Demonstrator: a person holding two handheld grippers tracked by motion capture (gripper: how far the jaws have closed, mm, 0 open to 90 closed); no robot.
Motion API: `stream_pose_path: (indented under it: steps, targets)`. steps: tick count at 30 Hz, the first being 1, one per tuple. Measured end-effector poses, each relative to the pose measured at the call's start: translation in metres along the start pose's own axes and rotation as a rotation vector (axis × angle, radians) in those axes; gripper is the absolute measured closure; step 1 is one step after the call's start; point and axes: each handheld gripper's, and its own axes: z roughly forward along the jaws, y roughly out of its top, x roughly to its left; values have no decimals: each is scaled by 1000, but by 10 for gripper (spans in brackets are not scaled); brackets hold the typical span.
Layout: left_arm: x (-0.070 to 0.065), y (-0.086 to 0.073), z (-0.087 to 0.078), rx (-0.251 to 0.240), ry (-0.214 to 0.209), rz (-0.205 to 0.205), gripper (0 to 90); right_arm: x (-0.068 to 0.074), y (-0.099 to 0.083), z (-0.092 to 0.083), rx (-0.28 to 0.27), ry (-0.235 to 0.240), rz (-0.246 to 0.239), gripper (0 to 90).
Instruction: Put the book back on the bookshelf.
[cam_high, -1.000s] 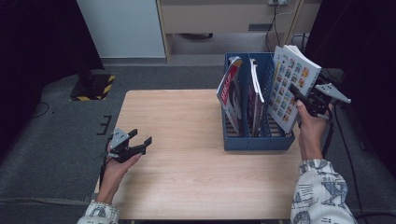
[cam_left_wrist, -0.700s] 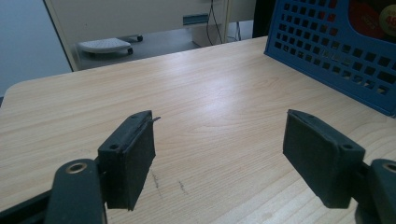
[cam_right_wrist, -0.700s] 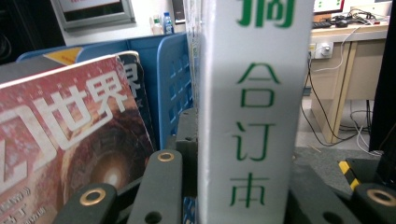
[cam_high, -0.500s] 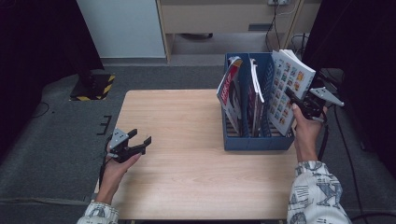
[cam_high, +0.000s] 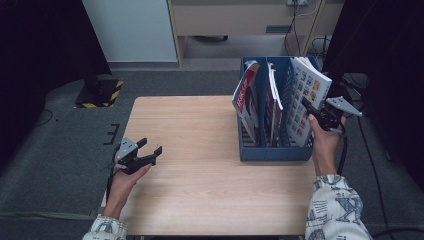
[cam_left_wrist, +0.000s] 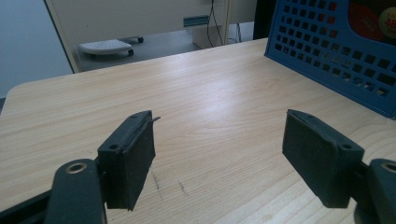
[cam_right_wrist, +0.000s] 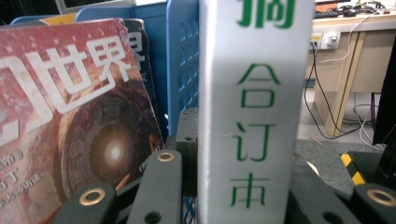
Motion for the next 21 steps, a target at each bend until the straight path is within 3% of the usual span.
stream_pose_path:
  steps: [6,16,21]
  targets:
    - [0,0,0,-1,-1,2,248,1,-12,0,23,1,3,741]
    - [0,2,-2,-7,2,2,248,5,-13,-3,33,-2,-12,739]
    - [0,3,-4,-14,4,4,249,5,-12,-7,66,-9,-32,738]
